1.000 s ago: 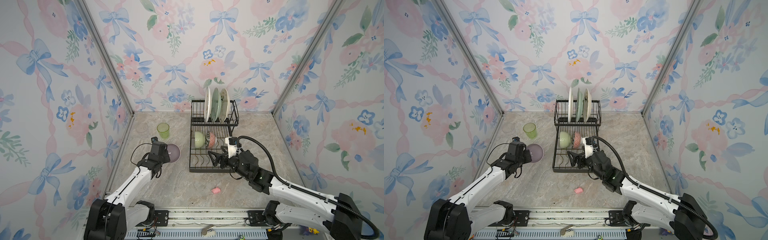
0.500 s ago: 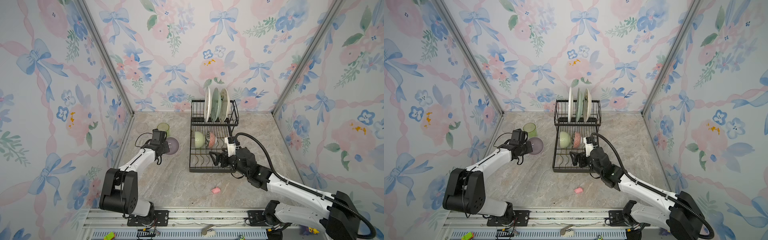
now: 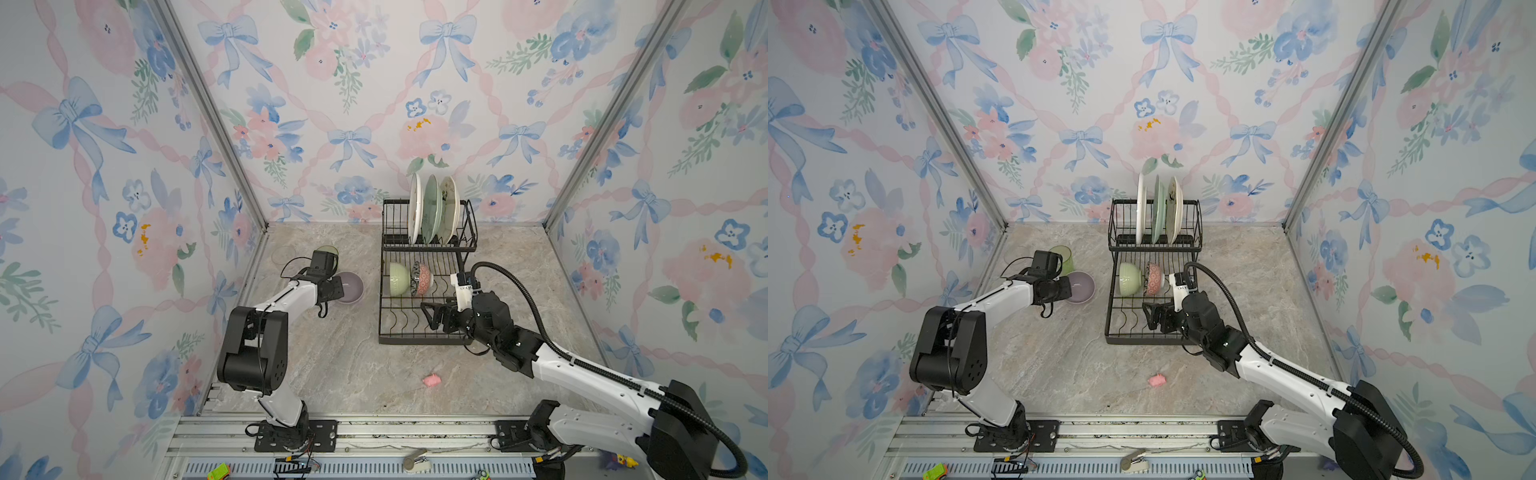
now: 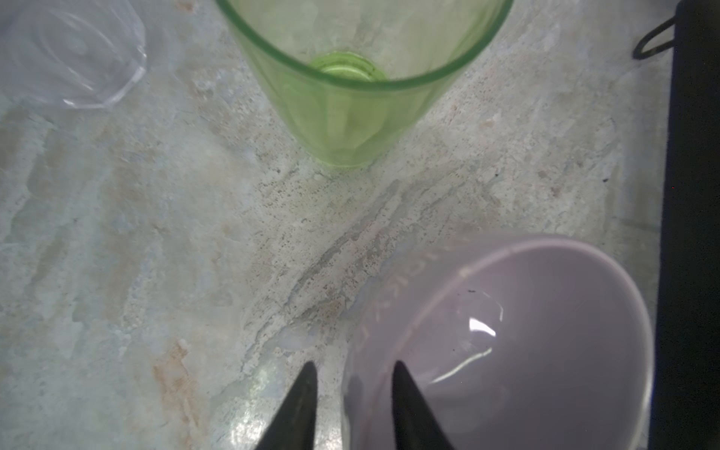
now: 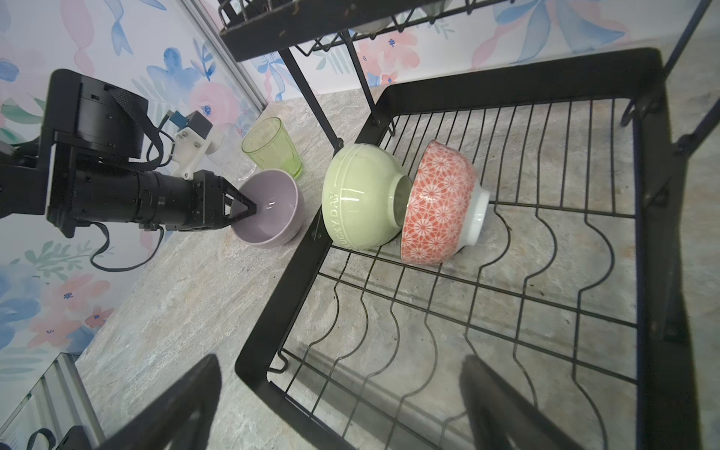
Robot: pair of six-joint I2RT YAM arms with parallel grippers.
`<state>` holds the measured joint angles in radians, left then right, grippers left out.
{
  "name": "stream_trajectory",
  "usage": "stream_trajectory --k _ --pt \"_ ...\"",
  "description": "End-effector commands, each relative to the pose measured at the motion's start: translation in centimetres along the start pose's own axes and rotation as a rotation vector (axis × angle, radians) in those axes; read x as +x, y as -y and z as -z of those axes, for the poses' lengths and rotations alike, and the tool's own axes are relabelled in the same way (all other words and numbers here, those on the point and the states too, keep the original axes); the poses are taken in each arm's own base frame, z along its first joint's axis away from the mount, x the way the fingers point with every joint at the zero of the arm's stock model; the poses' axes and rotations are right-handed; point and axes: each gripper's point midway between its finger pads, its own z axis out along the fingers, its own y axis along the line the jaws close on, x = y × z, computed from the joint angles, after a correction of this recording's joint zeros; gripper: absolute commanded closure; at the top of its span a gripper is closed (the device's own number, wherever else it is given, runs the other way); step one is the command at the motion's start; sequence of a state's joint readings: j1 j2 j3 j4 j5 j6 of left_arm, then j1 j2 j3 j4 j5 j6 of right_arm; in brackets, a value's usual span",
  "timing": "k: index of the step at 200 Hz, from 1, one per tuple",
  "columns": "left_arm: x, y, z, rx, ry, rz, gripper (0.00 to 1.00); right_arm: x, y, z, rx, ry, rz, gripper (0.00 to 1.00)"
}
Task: Unload the mixed dishes from the dish rack
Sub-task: 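Lower the lavender bowl beside the green cup and open the left gripper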
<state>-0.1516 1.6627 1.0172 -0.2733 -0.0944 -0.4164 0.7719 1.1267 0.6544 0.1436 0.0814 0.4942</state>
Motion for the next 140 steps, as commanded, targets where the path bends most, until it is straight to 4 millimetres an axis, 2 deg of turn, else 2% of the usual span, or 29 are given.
stream_trajectory --k 1,13,27,61,80,140 --pt "-1.5 1.0 0.7 0.046 0.034 -0.004 0.46 0.4 0.5 -0.3 0.012 -0.024 -0.019 0.03" --pt "-2.0 1.2 1.3 0.051 0.054 -0.008 0.23 0.5 0.6 -0.5 0.016 -0.03 -0.022 0.03" --pt "-2.6 1.4 2.3 0.06 0.084 -0.01 0.03 0.6 0.7 -0.8 0.02 -0.036 -0.029 0.03" --pt "-3.6 2.2 5.3 0.087 0.16 -0.006 0.02 0.9 1.0 -1.9 0.033 -0.045 -0.037 0.03" --pt "-3.9 2.7 7.1 0.112 0.211 0.005 0.02 1.3 1.8 -2.9 0.065 -0.049 -0.048 0.03" --pt "-2.5 4.2 11.6 0.299 0.37 0.064 0.02 1.2 4.0 -5.3 0.159 0.03 -0.036 0.01"
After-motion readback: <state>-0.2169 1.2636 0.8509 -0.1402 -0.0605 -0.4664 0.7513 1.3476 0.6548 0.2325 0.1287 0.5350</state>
